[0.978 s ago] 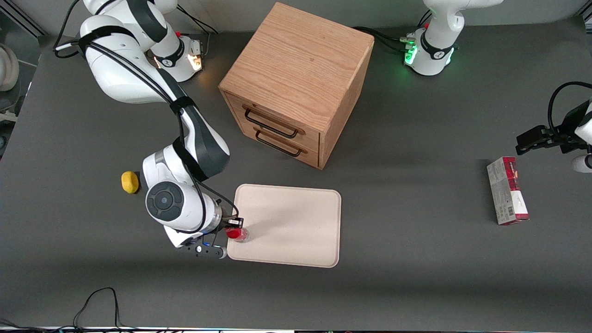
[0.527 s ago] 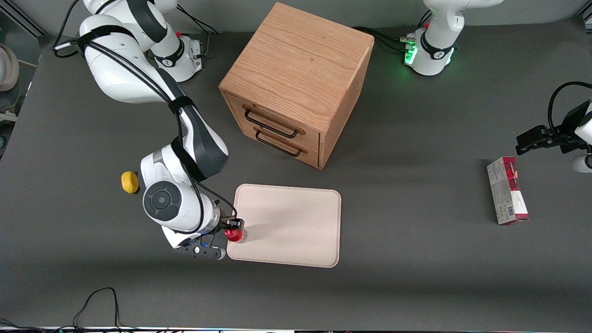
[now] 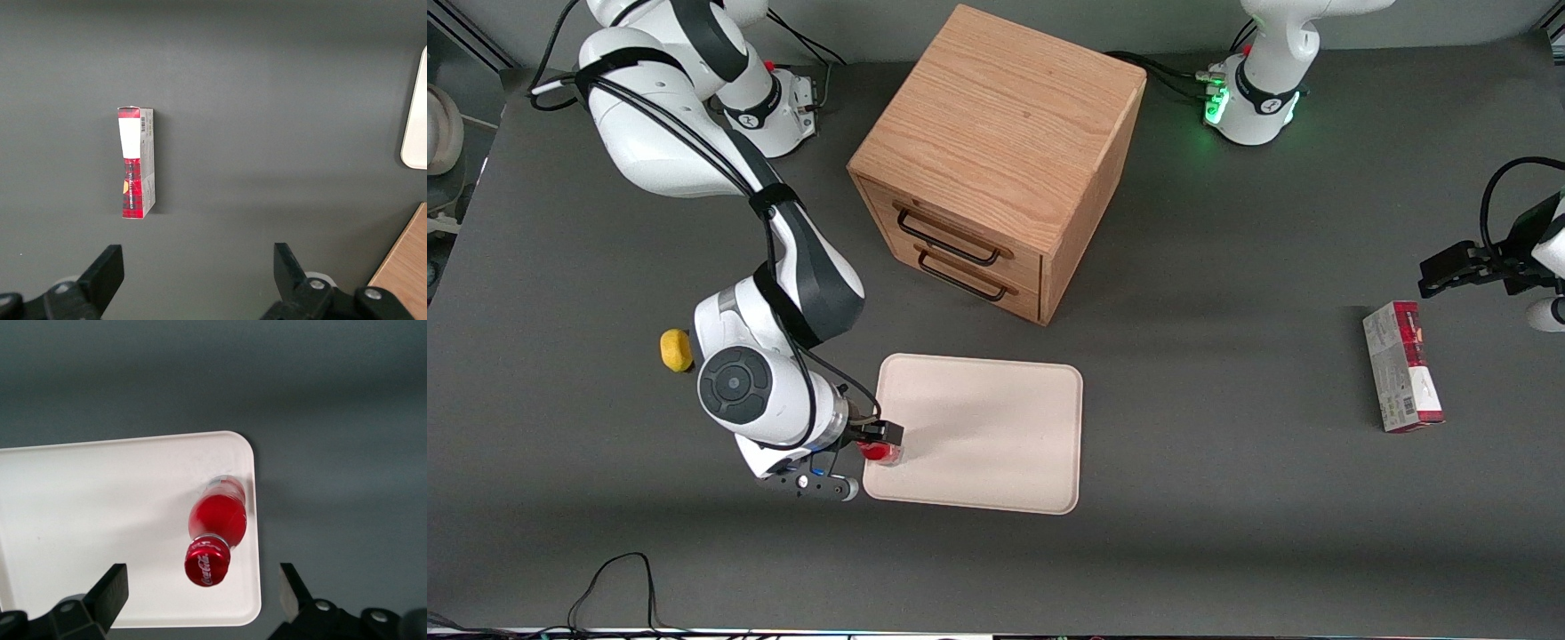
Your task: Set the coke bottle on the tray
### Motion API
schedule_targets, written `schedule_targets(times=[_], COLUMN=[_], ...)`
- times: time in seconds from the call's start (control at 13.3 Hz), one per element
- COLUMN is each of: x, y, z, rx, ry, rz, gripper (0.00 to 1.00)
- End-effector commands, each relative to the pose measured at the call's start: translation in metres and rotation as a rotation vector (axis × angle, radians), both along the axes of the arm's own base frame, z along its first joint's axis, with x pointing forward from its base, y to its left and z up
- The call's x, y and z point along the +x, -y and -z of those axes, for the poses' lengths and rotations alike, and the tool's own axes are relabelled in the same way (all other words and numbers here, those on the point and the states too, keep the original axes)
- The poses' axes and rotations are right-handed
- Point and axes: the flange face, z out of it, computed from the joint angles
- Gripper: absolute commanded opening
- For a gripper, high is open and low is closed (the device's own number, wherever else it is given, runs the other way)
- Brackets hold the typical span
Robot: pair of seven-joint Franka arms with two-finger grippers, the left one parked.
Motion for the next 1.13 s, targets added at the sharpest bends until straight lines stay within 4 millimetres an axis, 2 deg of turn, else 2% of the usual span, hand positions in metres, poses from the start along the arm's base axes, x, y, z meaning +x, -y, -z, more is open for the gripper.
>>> schedule_targets(times=[0.0,0.15,0.3,0.45,0.53,0.6,0.75,0.9,1.05], x=[0.006,-0.013,-0.037,-0.07,-0.091,-0.11,-0.152,-0.176,-0.193], y=[0.021,0.031,0.069,0.119,0.139,0.167,0.201,0.221,0.22], z=[-0.019,-0.031,-0.056,-0.085,-0.102,-0.113,-0.136,-0.166,-0.19], rx=[-0.011,-0.047,-0.074,-0.074,-0.061,-0.053,-0.047,-0.043,-0.039], ry=[0.014,-0.042,-0.072,-0.093,-0.094,-0.095,-0.077,-0.058,-0.061], rz=[0.032,-0.016,-0.071,-0.133,-0.187,-0.183,-0.227,-0.252,-0.297], gripper=[1.0,1.0,1.0,1.0,1.0,1.0,1.0,1.0,1.0])
